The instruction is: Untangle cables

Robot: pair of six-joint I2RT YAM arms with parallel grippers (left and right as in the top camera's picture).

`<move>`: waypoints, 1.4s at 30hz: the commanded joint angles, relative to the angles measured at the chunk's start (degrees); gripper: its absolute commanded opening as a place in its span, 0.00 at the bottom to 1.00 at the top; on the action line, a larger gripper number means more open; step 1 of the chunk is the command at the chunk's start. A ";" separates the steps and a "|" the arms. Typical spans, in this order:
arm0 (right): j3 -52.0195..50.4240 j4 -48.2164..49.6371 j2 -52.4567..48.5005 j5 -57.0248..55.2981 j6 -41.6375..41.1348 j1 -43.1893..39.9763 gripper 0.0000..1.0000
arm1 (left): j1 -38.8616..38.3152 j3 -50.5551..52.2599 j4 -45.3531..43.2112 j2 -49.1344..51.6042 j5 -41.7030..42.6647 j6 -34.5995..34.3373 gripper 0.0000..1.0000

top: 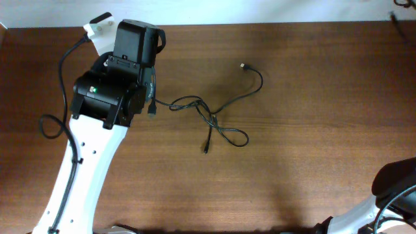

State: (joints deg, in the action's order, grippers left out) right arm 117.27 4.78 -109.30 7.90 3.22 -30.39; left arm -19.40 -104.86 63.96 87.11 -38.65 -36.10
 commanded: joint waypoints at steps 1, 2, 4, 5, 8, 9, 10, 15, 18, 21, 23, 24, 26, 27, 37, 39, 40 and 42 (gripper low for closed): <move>0.35 -3.63 -9.11 -2.27 -2.34 -3.23 0.04 | 0.04 -0.17 -0.04 -0.26 -3.26 1.90 0.00; 0.35 -4.63 -11.45 -0.39 -3.63 -4.02 0.04 | 0.04 -0.17 -0.04 -0.26 -3.72 1.90 0.00; 0.33 -6.69 -15.37 2.45 -4.85 -5.49 0.04 | 0.04 -0.17 -0.04 -0.26 -3.85 1.90 0.00; 0.33 -8.37 -16.81 2.40 -4.70 -6.08 0.04 | 0.04 -0.17 -0.02 -0.26 -3.82 1.92 0.00; 0.31 -13.49 -18.75 2.43 -3.32 -6.82 0.04 | 0.04 -0.17 -0.04 -0.26 -3.58 1.88 0.00; 0.28 -14.73 -19.41 2.43 -2.58 -6.82 0.04 | 0.04 -0.17 -0.04 -0.26 -3.61 1.88 0.00; 0.28 -15.91 -20.20 2.21 -2.58 -6.82 0.04 | 0.04 -0.17 -0.04 -0.26 -3.61 1.90 0.00; 0.28 -20.15 -24.11 3.69 -4.35 -6.75 0.99 | 0.04 -0.17 -0.09 -0.26 -3.63 1.90 0.00; 2.21 -20.28 -22.03 6.56 -6.73 -6.75 0.99 | 0.04 -0.17 -0.26 -0.26 -3.61 1.88 0.00; 11.87 -27.36 -19.50 7.30 -6.71 -6.75 0.99 | 0.04 -0.17 -0.79 -0.26 -2.67 1.88 0.00; 22.71 -37.44 -19.21 6.88 -6.71 -6.75 0.99 | 0.04 -0.17 -0.85 -0.26 -2.54 1.90 0.00; 25.81 -40.98 -19.21 6.93 -6.73 -6.73 0.99 | 0.04 -0.17 -0.85 -0.26 -2.54 1.90 0.00; 32.04 -46.95 -19.19 6.54 -6.23 -6.62 0.99 | 0.04 -0.17 -0.94 -0.26 -2.54 1.90 0.00; 32.02 -46.25 -19.41 5.75 -4.76 -6.64 0.99 | 0.04 -0.17 -0.94 -0.24 -2.54 1.90 0.00; 30.75 -77.20 -26.10 0.81 -12.79 0.92 0.95 | 0.04 -0.17 -4.96 -0.24 -2.51 1.88 0.00; 29.33 -83.43 -26.12 -0.55 -13.16 2.27 0.99 | 0.04 -0.17 -5.18 -0.24 -2.51 1.90 0.01; 27.71 -84.30 -26.12 -1.14 -14.60 2.32 0.88 | 0.04 -0.17 -5.18 -0.24 -2.51 1.90 0.01; 23.91 -82.64 -26.12 -1.46 -14.69 2.03 0.88 | 0.04 -0.17 -5.16 -0.24 -1.95 1.90 0.01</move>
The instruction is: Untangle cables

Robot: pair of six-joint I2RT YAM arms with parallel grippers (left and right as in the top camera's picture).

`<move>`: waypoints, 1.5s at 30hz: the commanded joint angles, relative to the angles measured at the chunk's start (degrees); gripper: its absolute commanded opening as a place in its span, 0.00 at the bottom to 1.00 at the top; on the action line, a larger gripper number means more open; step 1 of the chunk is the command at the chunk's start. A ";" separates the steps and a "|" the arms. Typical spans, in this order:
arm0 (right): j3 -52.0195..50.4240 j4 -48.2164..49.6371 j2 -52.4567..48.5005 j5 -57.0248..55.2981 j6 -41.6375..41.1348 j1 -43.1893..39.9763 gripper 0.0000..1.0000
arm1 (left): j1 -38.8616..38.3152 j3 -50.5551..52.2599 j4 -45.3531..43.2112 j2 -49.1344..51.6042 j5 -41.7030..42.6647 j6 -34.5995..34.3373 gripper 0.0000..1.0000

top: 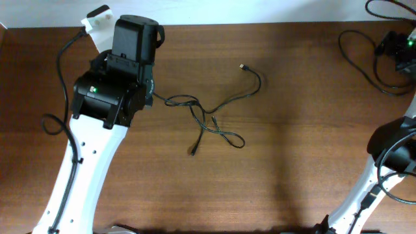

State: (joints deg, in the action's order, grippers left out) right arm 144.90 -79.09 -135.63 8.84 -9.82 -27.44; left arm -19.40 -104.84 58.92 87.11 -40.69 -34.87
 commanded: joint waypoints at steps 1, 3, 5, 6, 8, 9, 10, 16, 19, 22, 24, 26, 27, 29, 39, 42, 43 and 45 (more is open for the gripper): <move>-6.73 2.75 0.22 -4.66 -1.73 -1.27 0.88 | 0.04 -0.20 -0.07 -0.24 1.09 0.68 0.01; -14.38 6.10 0.22 -8.02 -4.98 -2.73 0.88 | 0.04 -0.20 -0.02 -0.24 2.16 0.68 0.01; -22.32 10.51 0.22 -7.67 -7.23 -4.02 0.83 | 0.04 -0.20 -0.20 -0.24 2.14 0.68 0.02; -26.36 13.05 0.22 -6.43 -7.21 -4.35 0.44 | 0.04 -0.20 -0.20 -0.24 2.14 0.68 0.02; -30.38 15.76 0.22 -5.86 -7.21 -4.52 0.04 | 0.04 -0.20 -0.20 -0.24 2.14 0.68 0.02; -30.64 16.20 0.22 -5.92 -7.21 -4.50 0.04 | 0.04 -0.20 -0.31 -0.24 2.14 0.68 0.02; -30.64 17.16 0.22 -5.90 -7.21 -4.50 0.04 | 0.04 -0.20 -0.50 -0.24 2.12 0.68 0.02; -31.61 28.70 0.13 -8.94 -7.21 -4.50 0.04 | 0.04 -0.20 -0.83 -0.24 2.10 0.68 0.04; -33.64 32.28 0.13 -9.53 -7.23 -4.52 0.04 | 0.04 -0.20 -1.25 -0.24 2.10 0.68 0.04; -38.14 34.56 0.13 -9.53 -9.40 -4.46 0.04 | 0.04 -0.20 -1.86 -0.24 2.10 0.68 0.04; -42.84 41.75 0.13 -9.57 -9.35 -4.52 0.04 | 0.04 -0.20 -2.05 -0.24 2.12 0.68 0.04; -46.38 49.83 0.13 -10.38 -9.31 -4.57 0.04 | 0.04 -0.20 -2.05 -0.24 2.12 0.70 0.04; -48.15 56.06 0.13 -11.08 -8.61 -4.57 0.04 | 0.04 -0.20 -2.05 -0.24 2.14 1.11 0.04; -48.68 62.64 -0.66 -10.97 -7.02 -4.57 0.04 | 0.04 -0.20 -2.05 -0.24 2.10 3.30 0.04; -40.94 86.75 -3.50 -5.57 6.64 -4.55 0.04 | 0.04 -0.20 -2.56 -0.24 2.12 3.32 0.03; -34.91 74.66 -3.17 -3.54 6.64 -4.42 0.04 | 0.04 -0.20 -2.54 -0.24 2.12 3.32 0.02; -34.40 71.69 -2.43 -1.51 6.71 -4.37 0.04 | 0.04 -0.20 -2.54 -0.24 2.12 3.32 0.01; -33.55 62.18 3.52 7.39 10.97 -3.58 0.04 | 0.04 -0.20 -2.78 -0.24 2.14 3.32 0.01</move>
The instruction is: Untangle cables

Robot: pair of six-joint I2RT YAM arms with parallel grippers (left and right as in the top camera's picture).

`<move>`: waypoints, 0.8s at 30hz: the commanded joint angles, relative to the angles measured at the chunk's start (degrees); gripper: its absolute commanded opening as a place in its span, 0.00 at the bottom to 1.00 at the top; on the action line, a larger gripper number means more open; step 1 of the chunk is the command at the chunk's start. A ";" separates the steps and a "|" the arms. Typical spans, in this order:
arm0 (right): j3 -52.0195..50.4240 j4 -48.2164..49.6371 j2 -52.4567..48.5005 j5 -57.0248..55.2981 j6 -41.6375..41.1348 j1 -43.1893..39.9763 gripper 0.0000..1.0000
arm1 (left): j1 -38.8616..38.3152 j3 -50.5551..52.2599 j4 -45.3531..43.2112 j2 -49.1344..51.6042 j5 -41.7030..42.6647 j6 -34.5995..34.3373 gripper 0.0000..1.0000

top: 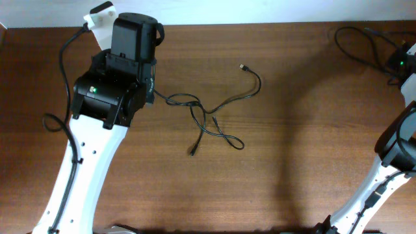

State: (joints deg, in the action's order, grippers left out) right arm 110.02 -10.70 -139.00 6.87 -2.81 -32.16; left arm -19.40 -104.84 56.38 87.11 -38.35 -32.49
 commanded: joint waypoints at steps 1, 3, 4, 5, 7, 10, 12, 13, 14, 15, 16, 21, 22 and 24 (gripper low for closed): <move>1.77 -10.58 11.04 9.27 4.31 2.03 0.04 | 0.04 -0.20 -0.24 -0.24 -0.22 0.94 0.00; 2.19 -18.45 19.19 10.10 7.43 4.33 0.05 | 0.04 -0.20 -0.26 -0.24 -0.24 0.96 0.00; 2.19 -25.77 26.97 10.08 10.49 7.78 0.68 | 0.04 -0.20 -0.44 -0.24 -0.24 0.94 0.00; 2.19 -28.92 30.58 10.08 11.02 9.88 0.94 | 0.07 -0.20 -0.92 -0.24 -0.46 0.94 0.00; 2.19 -35.43 37.79 10.12 11.39 15.72 0.97 | 0.07 -0.20 -3.13 -0.24 -0.44 1.36 0.00; 2.19 -41.48 43.15 10.80 11.37 24.35 0.97 | 0.07 -0.20 -8.55 -0.24 -0.44 2.71 0.00; 2.19 -45.38 43.87 11.39 11.37 32.52 0.97 | 0.07 -0.22 -16.17 -0.28 -0.37 4.39 0.00; 2.14 -47.12 43.60 11.37 11.39 36.11 0.97 | 0.04 -0.26 -18.69 -0.35 -0.20 5.73 0.00; 2.12 -48.50 43.23 11.41 11.37 39.39 0.97 | 0.04 -0.37 -20.98 -0.52 -0.22 6.82 0.00; 2.05 -49.64 42.80 11.45 11.37 42.99 0.97 | 0.04 -0.52 -22.36 -0.74 -0.22 6.93 0.00; 1.84 -50.27 42.21 11.58 11.39 47.34 0.97 | 0.04 -0.90 -23.32 -1.01 -0.22 6.93 0.00; 0.48 -50.42 39.41 11.65 11.32 62.01 0.97 | 0.04 -1.95 -23.89 -2.34 0.00 7.37 0.00; 0.44 -50.42 37.99 11.65 10.93 65.11 0.97 | 0.04 -1.95 -24.26 -2.38 0.00 7.37 0.00; 0.44 -50.42 35.01 11.58 10.93 69.55 0.97 | 0.04 -1.95 -25.16 -2.45 -0.02 8.09 0.00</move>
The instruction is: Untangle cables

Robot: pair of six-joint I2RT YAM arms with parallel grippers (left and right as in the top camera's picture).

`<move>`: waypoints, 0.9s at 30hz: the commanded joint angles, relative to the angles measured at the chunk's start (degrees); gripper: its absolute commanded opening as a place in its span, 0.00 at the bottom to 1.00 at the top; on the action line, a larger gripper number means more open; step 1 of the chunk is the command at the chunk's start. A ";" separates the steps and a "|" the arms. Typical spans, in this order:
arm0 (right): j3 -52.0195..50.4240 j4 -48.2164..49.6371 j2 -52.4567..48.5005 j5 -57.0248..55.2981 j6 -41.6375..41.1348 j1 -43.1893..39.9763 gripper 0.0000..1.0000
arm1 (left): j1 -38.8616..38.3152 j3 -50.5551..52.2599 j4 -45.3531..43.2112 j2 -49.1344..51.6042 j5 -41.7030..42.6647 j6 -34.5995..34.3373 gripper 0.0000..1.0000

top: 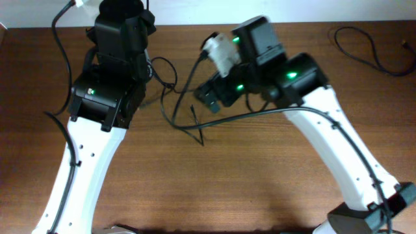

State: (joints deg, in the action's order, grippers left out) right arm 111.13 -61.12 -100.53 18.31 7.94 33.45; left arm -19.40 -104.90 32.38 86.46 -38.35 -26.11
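Note:
A thin black cable [162, 107] runs from under my left gripper [148, 65], loops near the wrist, then curves down to a tangle and a loose end [201, 140] on the brown table [260, 188]. Part of it looks lifted off the wood. The left fingers are hidden under the black wrist, with the cable leading straight into them. My right gripper [209, 99] hangs over the middle of the cable, blurred, with a strand passing just below it. How its jaws stand cannot be made out.
Another black cable [364, 49] lies along the far right of the table near the back edge. The white left arm [78, 162] covers the left side and the white right arm [338, 149] crosses from the lower right to the centre.
The right arm has moved from the far right edge to the table's centre, over the cable. The left wrist is further back, and the cable has been drawn left and up, its far end no longer spread out.
At first the cable lay spread and knotted in the centre, one end beside my left gripper. Then that end was under the left gripper and the tangle shifted left while the right arm stayed at the far right. Now both grippers are at the cable.

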 commanded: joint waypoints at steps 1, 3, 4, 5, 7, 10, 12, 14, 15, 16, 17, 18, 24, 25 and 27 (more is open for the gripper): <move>-0.68 0.04 -5.20 0.15 0.17 5.73 0.97 | 0.04 -1.88 -1.33 -1.86 -0.04 1.95 0.00; -0.68 0.50 -8.57 0.17 -0.04 7.82 0.97 | 0.04 -1.92 -1.53 -2.12 -0.02 2.71 0.00; -0.68 0.70 -10.58 0.17 -0.04 8.90 0.97 | 0.04 -1.92 -1.53 -2.27 -0.02 2.91 0.00; -0.68 0.68 -11.91 0.20 -0.07 9.62 0.97 | 0.04 -1.92 -1.51 -2.45 -0.02 2.91 0.00; -0.68 0.68 -14.51 0.17 -0.04 10.78 0.92 | 0.04 -1.92 -1.51 -2.67 -0.02 3.13 0.00; -0.68 0.83 -16.98 0.20 -0.04 11.28 0.92 | 0.04 -1.92 -1.53 -2.99 -0.02 3.52 0.00; -0.68 1.38 -17.94 0.17 -0.02 11.28 0.68 | 0.04 -1.92 -1.53 -3.02 -0.02 3.54 0.00; -0.70 1.97 -18.36 0.17 -0.02 11.28 0.38 | 0.04 -1.92 -1.49 -3.02 0.00 3.56 0.00; -0.70 2.21 -18.60 0.17 -0.02 11.28 0.31 | 0.04 -1.92 -1.49 -3.02 -0.02 3.56 0.00; -0.70 2.23 -18.78 0.17 -0.02 11.28 0.31 | 0.04 -1.92 -1.49 -3.02 0.00 3.58 0.00; -0.83 2.25 -19.06 0.17 -0.02 11.28 0.32 | 0.04 -1.92 -1.49 -3.02 0.00 3.74 0.00; -1.03 2.49 -19.12 0.17 -0.04 11.28 0.32 | 0.04 -1.92 -1.49 -3.04 0.00 3.74 0.00; -1.77 3.15 -18.86 0.17 -0.02 11.26 0.04 | 0.04 -1.92 -0.39 -3.13 0.00 3.96 0.00; -1.01 2.29 -18.05 0.09 -0.02 11.08 0.04 | 0.04 -1.92 0.83 -3.10 0.00 3.93 0.00; 4.15 -1.84 -15.19 -0.92 -2.43 10.43 0.04 | 0.07 -1.90 2.78 -2.62 0.00 3.91 0.00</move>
State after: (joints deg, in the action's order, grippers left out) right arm 110.30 -60.34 -119.17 18.24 7.53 44.34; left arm -19.40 -105.27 33.67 84.95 -38.35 -23.14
